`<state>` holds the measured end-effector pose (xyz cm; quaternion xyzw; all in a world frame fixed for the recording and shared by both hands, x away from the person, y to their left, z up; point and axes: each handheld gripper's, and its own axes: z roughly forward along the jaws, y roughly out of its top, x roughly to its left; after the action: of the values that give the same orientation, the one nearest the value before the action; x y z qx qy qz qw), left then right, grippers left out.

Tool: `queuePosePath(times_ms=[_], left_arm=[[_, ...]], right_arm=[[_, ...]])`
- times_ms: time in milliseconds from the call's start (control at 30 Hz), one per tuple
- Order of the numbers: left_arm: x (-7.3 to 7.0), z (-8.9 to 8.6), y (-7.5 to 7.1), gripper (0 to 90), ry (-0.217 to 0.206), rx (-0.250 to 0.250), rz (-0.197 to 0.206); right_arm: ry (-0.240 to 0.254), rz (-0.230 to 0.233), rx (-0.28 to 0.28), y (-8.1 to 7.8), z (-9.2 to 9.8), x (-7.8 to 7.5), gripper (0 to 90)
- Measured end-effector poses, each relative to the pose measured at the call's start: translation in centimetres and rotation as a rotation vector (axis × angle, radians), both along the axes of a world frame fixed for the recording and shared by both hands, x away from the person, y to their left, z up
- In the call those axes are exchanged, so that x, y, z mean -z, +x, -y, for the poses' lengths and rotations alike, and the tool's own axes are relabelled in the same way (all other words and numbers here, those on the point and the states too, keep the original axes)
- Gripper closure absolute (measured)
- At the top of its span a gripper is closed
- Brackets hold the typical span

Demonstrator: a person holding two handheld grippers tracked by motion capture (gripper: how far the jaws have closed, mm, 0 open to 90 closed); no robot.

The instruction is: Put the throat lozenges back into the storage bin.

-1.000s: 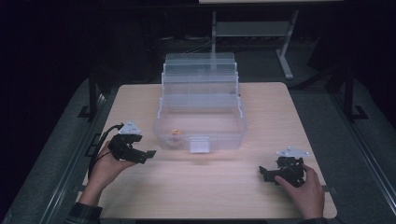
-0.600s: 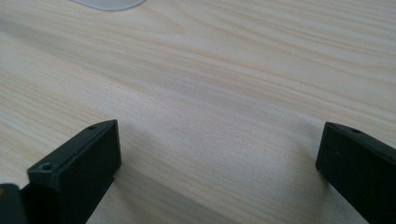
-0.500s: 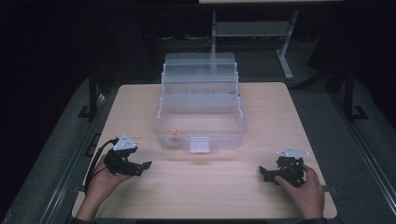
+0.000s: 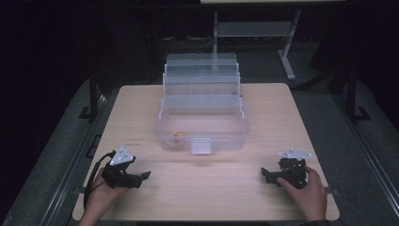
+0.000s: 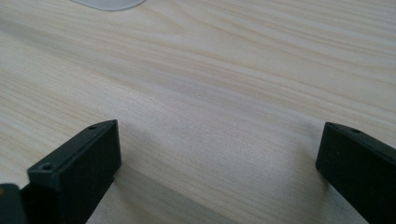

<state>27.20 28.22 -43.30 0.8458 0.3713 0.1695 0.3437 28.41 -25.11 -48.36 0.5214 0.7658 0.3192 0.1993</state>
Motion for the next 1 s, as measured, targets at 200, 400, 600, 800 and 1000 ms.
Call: queuePosePath(times_ms=[200, 400, 600, 800, 1000], left_arm=[[0.9, -0.3, -1.0, 15.6, -0.007, -0.016, -0.002], [2.0, -0.5, -1.9, 13.1, -0.001, -0.023, -0.021], [2.6, -0.8, -2.6, 12.4, 0.012, -0.043, -0.009], [3.3, -0.7, -2.8, 11.3, 0.038, -0.034, -0.016], [3.5, -0.6, -3.0, 11.2, 0.037, -0.03, -0.013]], right_arm=[[0.0, 0.0, 0.0, 0.0, 0.0, 0.0, 0.0], [-0.001, 0.0, 0.0, 0.0, 0.0, 0.0, 0.0], [-0.001, 0.0, 0.0, 0.0, 0.0, 0.0, 0.0], [0.0, 0.0, 0.0, 0.0, 0.0, 0.0, 0.0], [-0.001, 0.0, 0.0, 0.0, 0.0, 0.0, 0.0]])
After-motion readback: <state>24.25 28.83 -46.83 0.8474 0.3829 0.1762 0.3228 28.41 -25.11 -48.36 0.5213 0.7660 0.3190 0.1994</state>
